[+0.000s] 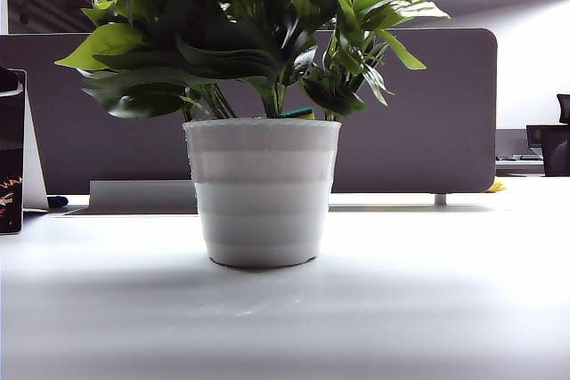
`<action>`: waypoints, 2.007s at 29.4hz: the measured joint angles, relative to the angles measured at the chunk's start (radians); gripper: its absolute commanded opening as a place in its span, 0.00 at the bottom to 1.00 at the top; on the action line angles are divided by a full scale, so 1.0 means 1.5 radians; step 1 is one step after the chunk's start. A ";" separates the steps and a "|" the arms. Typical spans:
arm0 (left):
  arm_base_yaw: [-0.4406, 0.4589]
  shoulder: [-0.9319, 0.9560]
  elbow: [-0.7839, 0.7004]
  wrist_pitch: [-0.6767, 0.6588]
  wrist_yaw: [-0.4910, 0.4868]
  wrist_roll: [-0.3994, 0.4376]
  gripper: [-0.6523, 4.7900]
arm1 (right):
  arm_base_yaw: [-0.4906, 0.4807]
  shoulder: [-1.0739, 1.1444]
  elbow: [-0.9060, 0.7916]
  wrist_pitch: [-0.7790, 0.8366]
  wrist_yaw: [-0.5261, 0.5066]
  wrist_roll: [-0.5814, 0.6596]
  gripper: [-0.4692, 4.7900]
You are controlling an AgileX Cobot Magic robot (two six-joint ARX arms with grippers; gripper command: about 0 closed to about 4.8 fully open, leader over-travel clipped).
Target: Pick up the watering can from the table, water the potted plant, and put the can back.
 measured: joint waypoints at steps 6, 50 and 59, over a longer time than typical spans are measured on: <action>0.000 0.000 0.000 0.000 0.000 0.000 0.11 | 0.000 0.001 -0.159 0.113 0.004 0.129 0.08; 0.000 0.000 0.000 0.000 0.000 0.000 0.11 | -0.001 0.660 -0.373 0.986 -0.028 0.217 0.08; 0.000 0.000 0.000 0.000 0.000 0.000 0.11 | -0.002 0.660 -0.367 0.973 -0.037 0.217 0.08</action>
